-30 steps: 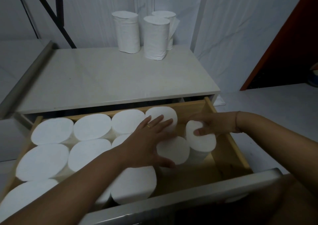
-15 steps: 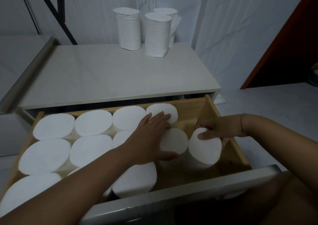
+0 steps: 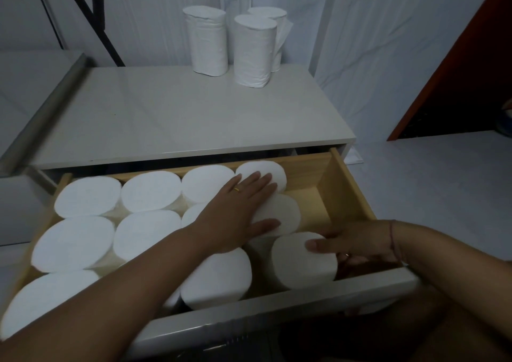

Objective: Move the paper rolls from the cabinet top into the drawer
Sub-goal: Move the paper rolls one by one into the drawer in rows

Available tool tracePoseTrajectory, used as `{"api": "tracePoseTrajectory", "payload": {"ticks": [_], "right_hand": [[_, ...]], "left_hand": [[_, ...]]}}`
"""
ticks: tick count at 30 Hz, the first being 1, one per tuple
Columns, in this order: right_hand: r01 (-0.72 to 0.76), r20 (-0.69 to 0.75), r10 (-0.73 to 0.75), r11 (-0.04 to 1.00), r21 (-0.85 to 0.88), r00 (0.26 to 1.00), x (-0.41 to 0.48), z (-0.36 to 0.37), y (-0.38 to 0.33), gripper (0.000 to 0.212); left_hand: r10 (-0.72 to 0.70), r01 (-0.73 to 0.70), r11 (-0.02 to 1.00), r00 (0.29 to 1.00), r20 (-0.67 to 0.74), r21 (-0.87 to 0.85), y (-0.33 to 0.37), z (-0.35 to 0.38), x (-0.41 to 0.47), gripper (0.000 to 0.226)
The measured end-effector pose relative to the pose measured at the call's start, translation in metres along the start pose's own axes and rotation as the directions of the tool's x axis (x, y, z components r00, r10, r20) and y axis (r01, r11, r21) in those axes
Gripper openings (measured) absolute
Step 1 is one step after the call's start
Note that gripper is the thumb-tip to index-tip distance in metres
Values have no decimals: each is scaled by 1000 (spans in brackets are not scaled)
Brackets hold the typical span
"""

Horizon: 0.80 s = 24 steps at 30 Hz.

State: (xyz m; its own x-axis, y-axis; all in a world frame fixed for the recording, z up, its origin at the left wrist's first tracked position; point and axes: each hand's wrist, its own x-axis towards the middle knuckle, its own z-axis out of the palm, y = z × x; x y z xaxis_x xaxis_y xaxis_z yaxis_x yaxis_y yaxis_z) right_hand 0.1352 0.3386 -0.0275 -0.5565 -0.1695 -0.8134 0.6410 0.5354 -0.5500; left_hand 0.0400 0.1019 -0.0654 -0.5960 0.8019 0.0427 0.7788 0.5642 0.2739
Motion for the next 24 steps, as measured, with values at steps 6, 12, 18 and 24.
{"api": "tracePoseTrajectory", "payload": {"ticks": [6,12,18,24], "right_hand": [[35,30,-38,995,97,999,8,15,-7,72],[62,55,-65,996,59,996,21,25,-17,68],[59,47,-61,997,45,997,20,26,-18,64],[59,28,-55,982,-177,998,3,4,-35,47]], "left_hand": [[-14,14,999,1000,-9,51,-4,2,1,82],[2,-1,999,1000,-24,53,-3,1,0,78],[3,-2,998,1000,-25,66,-2,-1,0,77],[-22,30,994,998,-67,108,-10,-4,0,75]]}}
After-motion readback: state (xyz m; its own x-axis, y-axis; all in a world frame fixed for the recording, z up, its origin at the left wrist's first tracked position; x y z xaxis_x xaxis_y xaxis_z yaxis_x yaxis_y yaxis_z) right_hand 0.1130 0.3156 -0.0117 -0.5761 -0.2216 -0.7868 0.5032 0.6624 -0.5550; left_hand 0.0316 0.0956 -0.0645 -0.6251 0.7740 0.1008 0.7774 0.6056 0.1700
